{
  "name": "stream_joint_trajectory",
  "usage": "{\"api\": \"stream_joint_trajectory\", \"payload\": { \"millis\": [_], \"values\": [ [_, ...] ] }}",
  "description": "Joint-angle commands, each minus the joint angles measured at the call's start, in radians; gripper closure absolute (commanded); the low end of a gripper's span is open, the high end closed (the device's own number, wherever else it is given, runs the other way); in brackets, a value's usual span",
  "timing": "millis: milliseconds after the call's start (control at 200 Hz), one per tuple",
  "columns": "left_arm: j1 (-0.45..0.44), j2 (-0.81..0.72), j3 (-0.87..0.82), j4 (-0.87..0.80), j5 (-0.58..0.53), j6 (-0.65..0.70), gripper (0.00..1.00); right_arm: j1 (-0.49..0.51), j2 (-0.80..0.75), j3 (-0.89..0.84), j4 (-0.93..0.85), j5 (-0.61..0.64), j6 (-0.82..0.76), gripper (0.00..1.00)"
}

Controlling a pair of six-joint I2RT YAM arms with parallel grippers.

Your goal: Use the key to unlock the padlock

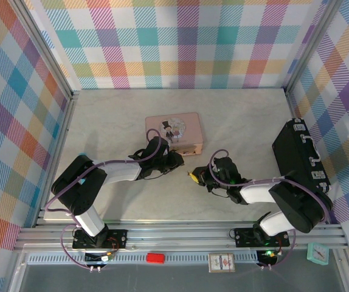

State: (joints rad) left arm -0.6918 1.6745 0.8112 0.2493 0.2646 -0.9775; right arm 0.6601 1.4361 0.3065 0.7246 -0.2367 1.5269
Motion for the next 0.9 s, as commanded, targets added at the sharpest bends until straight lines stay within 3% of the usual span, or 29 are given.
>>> {"api": "stream_joint_trajectory", "payload": {
  "millis": [0, 895],
  "values": [
    [-0.005, -0.058, 0.005, 0.167, -0.016, -0.035, 1.00, -0.011, -0.020, -0.025, 0.089, 0.015, 0.010, 1.00],
    [0.009, -0.053, 0.023, 0.244, 0.030, -0.135, 1.00, -0.033, 0.170, -0.032, 0.465, -0.053, 0.046, 1.00]
  ]
}}
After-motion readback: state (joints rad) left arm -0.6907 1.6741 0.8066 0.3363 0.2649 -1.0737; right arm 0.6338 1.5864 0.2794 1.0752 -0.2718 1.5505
